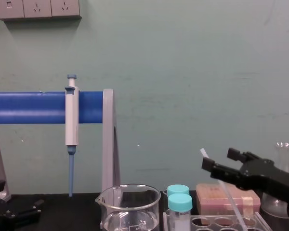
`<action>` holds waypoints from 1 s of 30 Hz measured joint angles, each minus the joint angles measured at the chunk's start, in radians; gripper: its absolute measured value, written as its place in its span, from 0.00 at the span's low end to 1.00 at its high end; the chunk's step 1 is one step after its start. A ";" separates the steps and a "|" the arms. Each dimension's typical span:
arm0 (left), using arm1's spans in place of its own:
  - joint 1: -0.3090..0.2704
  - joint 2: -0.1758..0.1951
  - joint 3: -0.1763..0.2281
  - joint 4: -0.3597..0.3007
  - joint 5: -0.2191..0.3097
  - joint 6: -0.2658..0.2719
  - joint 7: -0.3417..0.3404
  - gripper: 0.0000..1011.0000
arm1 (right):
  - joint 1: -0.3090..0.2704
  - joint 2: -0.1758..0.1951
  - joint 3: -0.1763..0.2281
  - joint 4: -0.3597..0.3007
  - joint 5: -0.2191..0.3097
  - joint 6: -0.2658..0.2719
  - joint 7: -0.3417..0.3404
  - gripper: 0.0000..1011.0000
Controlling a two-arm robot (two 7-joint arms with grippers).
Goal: Pick up the stirring rod with one hand, then place it down.
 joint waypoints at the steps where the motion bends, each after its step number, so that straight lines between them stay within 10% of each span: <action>1: 0.000 0.000 0.000 0.000 0.000 0.000 0.000 0.99 | -0.003 0.000 0.001 -0.009 -0.001 -0.004 -0.005 0.99; 12: 0.000 0.000 0.000 0.000 0.000 0.000 0.000 0.99 | -0.094 0.018 0.052 -0.209 -0.066 -0.035 -0.166 0.99; 30: 0.000 0.000 0.000 0.000 0.000 0.000 0.000 0.99 | -0.263 0.004 0.153 -0.417 -0.111 0.267 -0.431 0.99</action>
